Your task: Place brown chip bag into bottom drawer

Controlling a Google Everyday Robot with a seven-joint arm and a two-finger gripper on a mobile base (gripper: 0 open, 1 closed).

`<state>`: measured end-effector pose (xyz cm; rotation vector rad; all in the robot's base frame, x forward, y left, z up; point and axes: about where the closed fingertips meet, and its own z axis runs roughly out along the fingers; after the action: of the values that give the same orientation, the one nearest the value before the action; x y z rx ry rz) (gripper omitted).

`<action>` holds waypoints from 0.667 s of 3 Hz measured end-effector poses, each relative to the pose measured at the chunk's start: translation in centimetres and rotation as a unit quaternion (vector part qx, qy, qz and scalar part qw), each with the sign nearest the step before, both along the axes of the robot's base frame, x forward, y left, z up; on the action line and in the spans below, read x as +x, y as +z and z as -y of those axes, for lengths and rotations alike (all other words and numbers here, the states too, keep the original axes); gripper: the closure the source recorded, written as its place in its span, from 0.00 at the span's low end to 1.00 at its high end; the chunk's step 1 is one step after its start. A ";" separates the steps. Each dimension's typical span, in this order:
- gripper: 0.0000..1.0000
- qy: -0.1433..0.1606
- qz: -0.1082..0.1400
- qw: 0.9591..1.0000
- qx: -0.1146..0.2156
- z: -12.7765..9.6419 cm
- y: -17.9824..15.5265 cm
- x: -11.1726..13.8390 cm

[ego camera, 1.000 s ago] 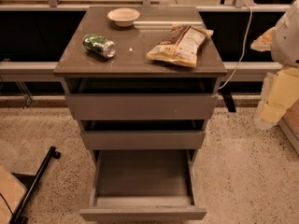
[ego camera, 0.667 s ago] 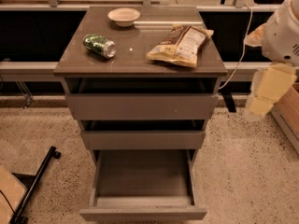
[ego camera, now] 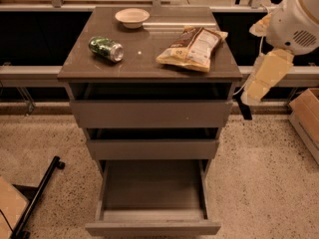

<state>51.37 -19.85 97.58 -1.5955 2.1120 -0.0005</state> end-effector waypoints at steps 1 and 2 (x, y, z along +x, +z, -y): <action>0.00 0.004 0.004 0.999 0.037 -0.4 -0.3 3.1; 0.00 0.007 -0.002 0.998 0.063 0.1 -1.3 6.8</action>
Offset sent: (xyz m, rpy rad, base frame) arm 0.1027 -0.0080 -0.0242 0.1827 0.0290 0.0228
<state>58.15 -19.96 96.25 -1.5373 2.0605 0.1391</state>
